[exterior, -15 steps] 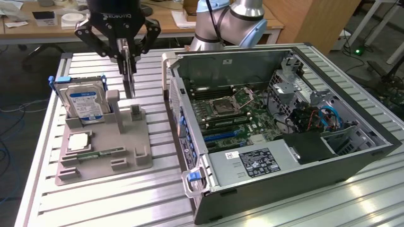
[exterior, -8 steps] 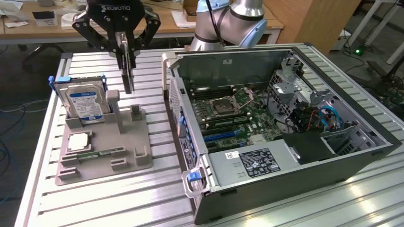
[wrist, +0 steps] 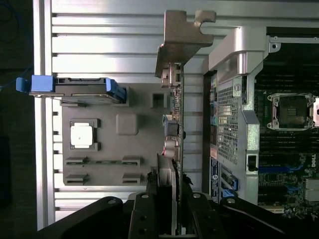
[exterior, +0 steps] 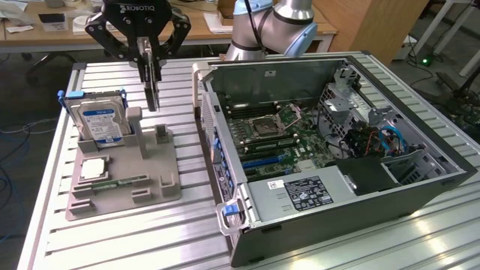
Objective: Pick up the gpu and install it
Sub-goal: 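Pick up the gpu and move the gpu toward the slot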
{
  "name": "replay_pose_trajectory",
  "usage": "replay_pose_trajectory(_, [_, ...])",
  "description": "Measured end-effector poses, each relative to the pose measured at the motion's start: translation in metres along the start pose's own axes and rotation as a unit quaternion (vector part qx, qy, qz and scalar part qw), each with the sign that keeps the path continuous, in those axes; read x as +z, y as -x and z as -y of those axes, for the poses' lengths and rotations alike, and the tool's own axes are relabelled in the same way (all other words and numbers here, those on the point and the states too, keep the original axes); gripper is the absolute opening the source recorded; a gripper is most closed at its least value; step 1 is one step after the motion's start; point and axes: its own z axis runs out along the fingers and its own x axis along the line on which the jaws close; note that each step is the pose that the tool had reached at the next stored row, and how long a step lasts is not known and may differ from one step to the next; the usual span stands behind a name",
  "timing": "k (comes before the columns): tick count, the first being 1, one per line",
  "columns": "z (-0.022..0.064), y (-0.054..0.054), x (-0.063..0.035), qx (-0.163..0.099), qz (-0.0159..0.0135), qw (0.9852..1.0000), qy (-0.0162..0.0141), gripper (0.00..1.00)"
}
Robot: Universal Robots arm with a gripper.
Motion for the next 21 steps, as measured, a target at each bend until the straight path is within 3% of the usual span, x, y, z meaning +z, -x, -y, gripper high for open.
replay_pose_trajectory(7, [-0.0001,0.0014,0.0000,0.000,0.0000,1.0000,-0.0011,0.27])
replay_pose_trajectory(13, [0.0000,0.0030,0.0000,0.001,0.0002,1.0000,-0.0078,0.27])
replay_pose_trajectory(21, [-0.0001,0.0061,0.0001,0.017,0.0008,0.9998,-0.0081,0.27])
